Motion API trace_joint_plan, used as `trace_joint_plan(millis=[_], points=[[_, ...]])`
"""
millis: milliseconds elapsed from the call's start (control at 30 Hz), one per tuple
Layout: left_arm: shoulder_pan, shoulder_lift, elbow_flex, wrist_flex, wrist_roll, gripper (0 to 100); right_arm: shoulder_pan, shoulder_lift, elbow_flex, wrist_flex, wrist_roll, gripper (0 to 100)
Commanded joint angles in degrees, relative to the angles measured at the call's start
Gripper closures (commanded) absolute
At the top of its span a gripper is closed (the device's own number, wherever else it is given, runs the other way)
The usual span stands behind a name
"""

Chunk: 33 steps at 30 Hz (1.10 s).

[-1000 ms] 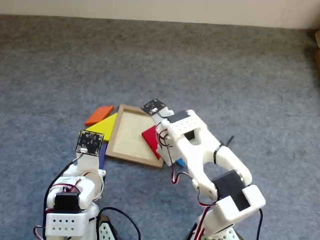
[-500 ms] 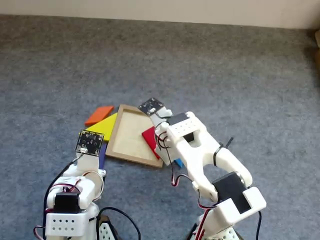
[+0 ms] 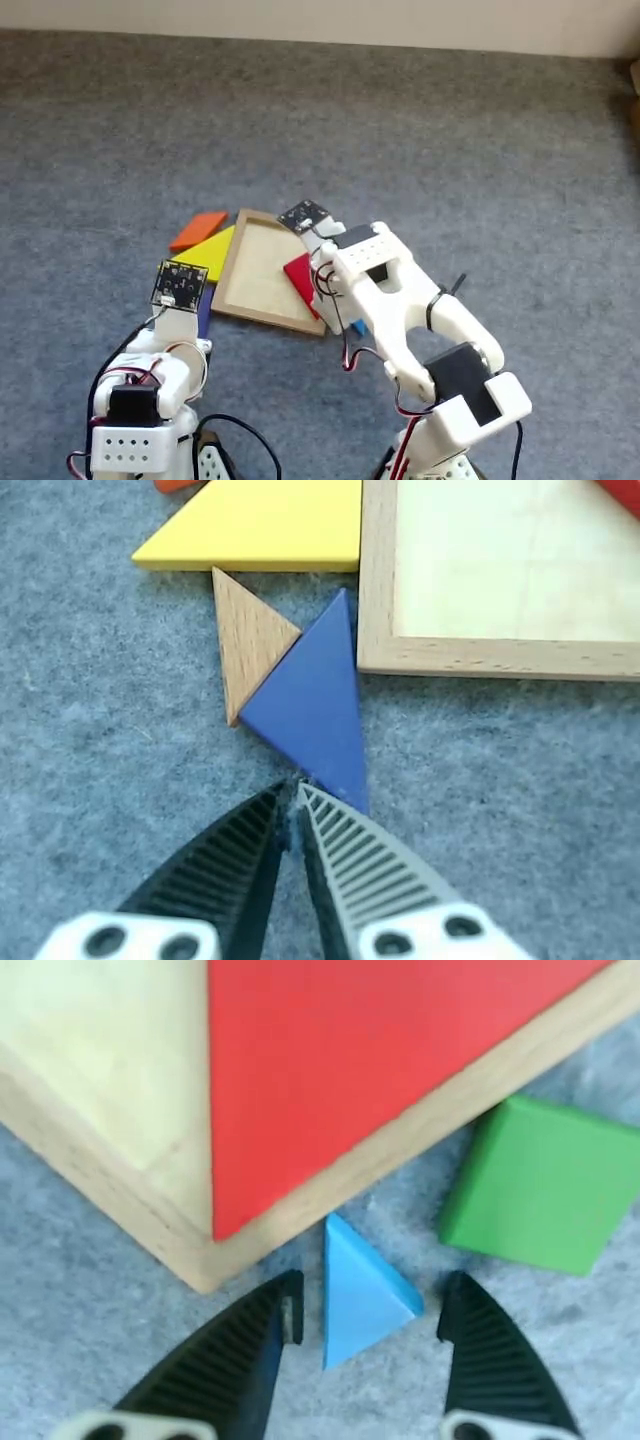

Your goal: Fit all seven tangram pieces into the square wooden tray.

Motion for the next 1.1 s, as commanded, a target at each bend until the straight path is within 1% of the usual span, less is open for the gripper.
trace_joint_plan(millis=[0,67,333,467,600,767,967,1067], points=[[-1.0,-3.4,1.1,0.2,0.4,99,-0.5,0.5,0.7,0.7,0.1,84.9],[-1.0,-3.4,1.1,0.2,0.4,99,-0.6,0.5,0.7,0.7,0.1,86.5],[-1.0,-3.4,1.1,0.2,0.4,99,-0.4,-0.6,0.7,0.7,0.4,87.2],[-1.0,-3.4,1.1,0.2,0.4,99,-0.2,-7.6,1.2,0.7,0.4,92.7],[-1.0,-3.4,1.1,0.2,0.4,99,0.7,-13.9,2.6,0.7,0.4,93.1],[-1.0,-3.4,1.1,0.2,0.4,99,1.9,-16.5,3.8,0.7,0.4,93.1],[-1.1,-3.4,1.1,0.2,0.4,99,0.8,-18.3,3.7,0.5,0.4,93.1],[-1.4,-3.4,1.1,0.2,0.4,99,-1.8,-19.0,4.0,-4.8,0.4,93.1]])
